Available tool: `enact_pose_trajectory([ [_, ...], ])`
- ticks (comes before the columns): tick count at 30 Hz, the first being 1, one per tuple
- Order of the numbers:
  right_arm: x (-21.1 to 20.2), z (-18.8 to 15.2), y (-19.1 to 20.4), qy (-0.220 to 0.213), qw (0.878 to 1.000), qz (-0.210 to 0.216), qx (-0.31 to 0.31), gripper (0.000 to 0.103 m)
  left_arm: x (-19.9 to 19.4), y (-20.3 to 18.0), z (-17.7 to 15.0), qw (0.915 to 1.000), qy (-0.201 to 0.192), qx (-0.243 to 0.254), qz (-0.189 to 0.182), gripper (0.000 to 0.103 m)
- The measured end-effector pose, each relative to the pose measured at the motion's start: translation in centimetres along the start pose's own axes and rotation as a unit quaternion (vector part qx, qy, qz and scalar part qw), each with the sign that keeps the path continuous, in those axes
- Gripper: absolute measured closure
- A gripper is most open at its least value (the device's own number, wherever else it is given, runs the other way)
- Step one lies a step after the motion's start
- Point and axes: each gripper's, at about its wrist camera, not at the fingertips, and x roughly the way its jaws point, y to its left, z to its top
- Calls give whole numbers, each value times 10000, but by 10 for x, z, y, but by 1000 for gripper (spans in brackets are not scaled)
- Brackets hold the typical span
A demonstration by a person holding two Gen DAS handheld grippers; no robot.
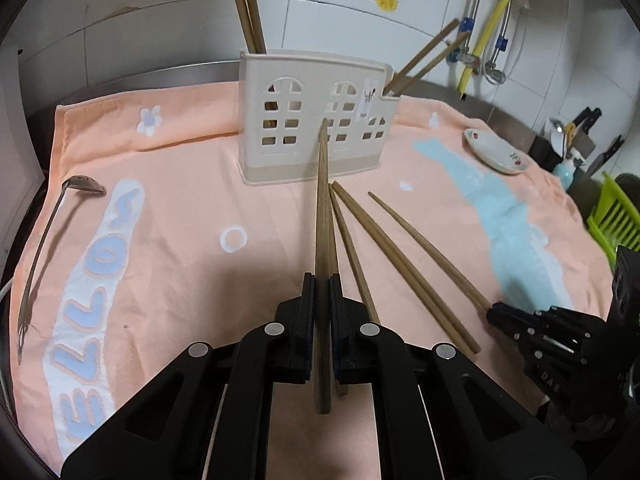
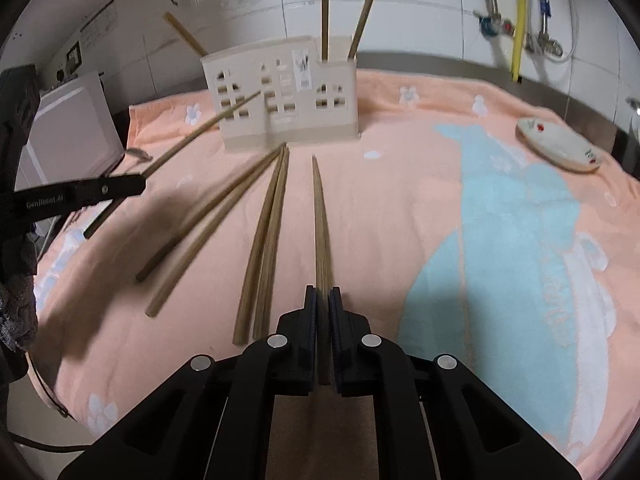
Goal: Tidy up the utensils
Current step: 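Close the left tool on a chopstick while the right tool grasps another, then lift the held chopsticks up over the white holder with both tools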
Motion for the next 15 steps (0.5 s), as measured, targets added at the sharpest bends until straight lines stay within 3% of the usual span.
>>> enact_pose_trajectory([
  [15, -46, 53, 2, -923, 9956, 103, -91, 97, -9, 13, -7, 9994, 322, -93, -77, 97],
])
